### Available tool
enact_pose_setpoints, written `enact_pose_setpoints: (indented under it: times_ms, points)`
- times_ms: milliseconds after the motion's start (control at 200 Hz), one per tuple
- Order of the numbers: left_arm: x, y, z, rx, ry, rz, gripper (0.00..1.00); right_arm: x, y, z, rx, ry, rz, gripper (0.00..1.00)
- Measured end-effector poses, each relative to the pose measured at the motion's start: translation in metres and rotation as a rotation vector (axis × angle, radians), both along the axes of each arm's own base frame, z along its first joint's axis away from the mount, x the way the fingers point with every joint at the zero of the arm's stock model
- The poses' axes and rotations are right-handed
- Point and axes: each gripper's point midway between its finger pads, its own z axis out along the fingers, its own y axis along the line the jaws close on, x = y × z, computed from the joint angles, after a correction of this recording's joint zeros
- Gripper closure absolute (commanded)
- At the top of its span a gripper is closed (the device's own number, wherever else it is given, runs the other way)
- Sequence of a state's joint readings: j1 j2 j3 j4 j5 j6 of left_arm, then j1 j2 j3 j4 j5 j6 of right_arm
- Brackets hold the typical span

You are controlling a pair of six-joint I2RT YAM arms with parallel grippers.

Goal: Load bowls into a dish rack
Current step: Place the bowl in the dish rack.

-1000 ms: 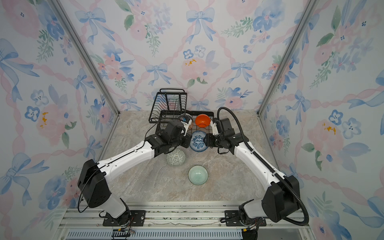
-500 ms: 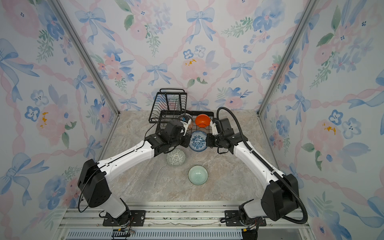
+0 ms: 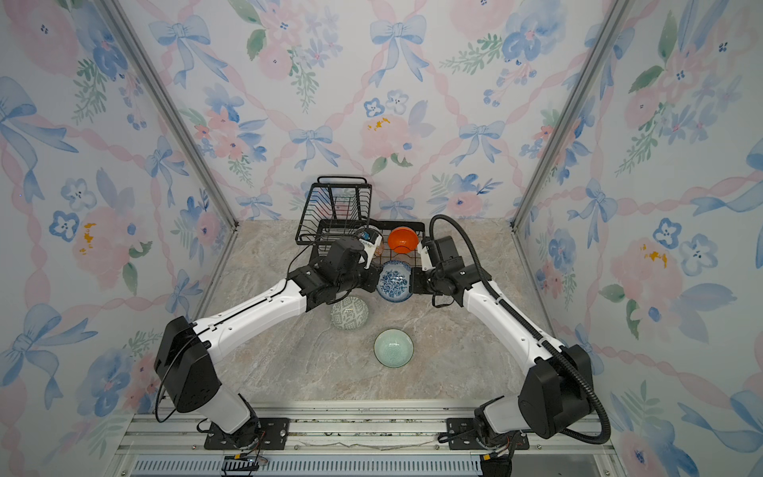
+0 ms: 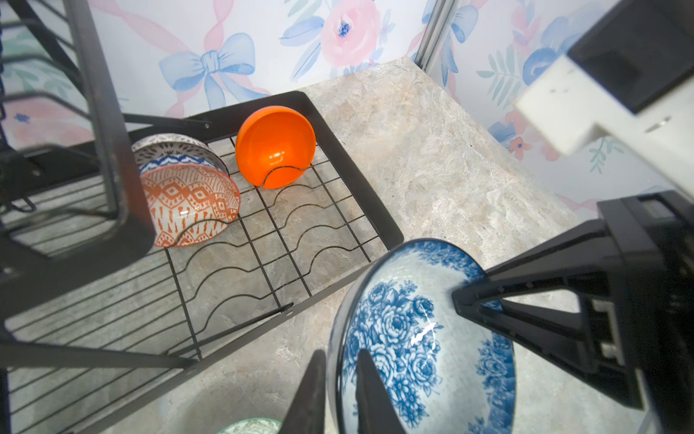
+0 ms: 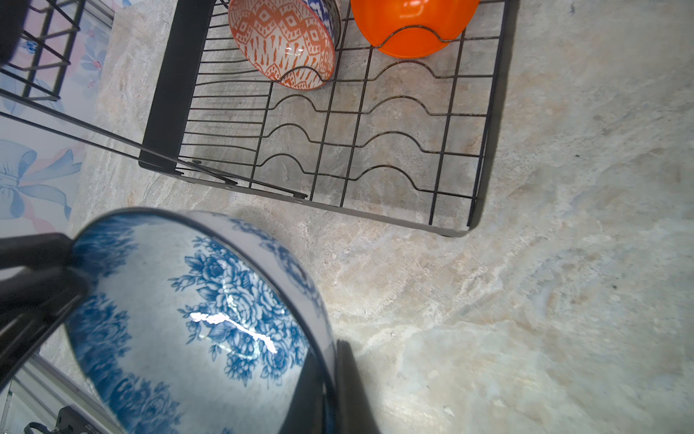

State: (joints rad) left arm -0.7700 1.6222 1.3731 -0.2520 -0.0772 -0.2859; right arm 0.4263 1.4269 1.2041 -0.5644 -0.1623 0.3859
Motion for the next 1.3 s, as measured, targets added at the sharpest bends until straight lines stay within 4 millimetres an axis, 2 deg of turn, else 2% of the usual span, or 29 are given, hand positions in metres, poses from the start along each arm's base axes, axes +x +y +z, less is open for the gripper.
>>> enact_pose_setpoints:
  times_ms: [130, 310, 490, 630, 1025, 1165, 1300]
  points:
    - [0.0, -0.001, 0.002, 0.003, -0.01, -0.011, 0.48, -0.001, -0.001, -0.003, -0.01, 0.005, 0.001, 1.0]
    - [-0.003, 0.004, 0.018, -0.012, -0.042, -0.007, 0.03, -0.001, -0.003, -0.004, -0.02, 0.004, 0.002, 1.0]
    - [-0.006, 0.017, 0.041, -0.027, -0.1, 0.024, 0.02, 0.0, -0.005, -0.005, -0.04, -0.007, 0.008, 1.0]
    - [-0.006, 0.036, 0.043, -0.022, -0.119, 0.069, 0.02, 0.001, -0.01, -0.006, -0.077, -0.021, 0.01, 1.0]
    - [-0.011, 0.141, 0.022, 0.0, -0.095, 0.316, 0.02, 0.01, -0.034, -0.008, -0.214, -0.073, -0.006, 1.0]
    - [-0.016, 0.165, 0.01, -0.002, -0.073, 0.377, 0.02, 0.017, -0.046, -0.006, -0.255, -0.099, -0.029, 1.0]
    - [-0.017, 0.184, -0.011, 0.014, -0.029, 0.425, 0.02, 0.028, -0.054, 0.001, -0.297, -0.142, -0.044, 1.0]
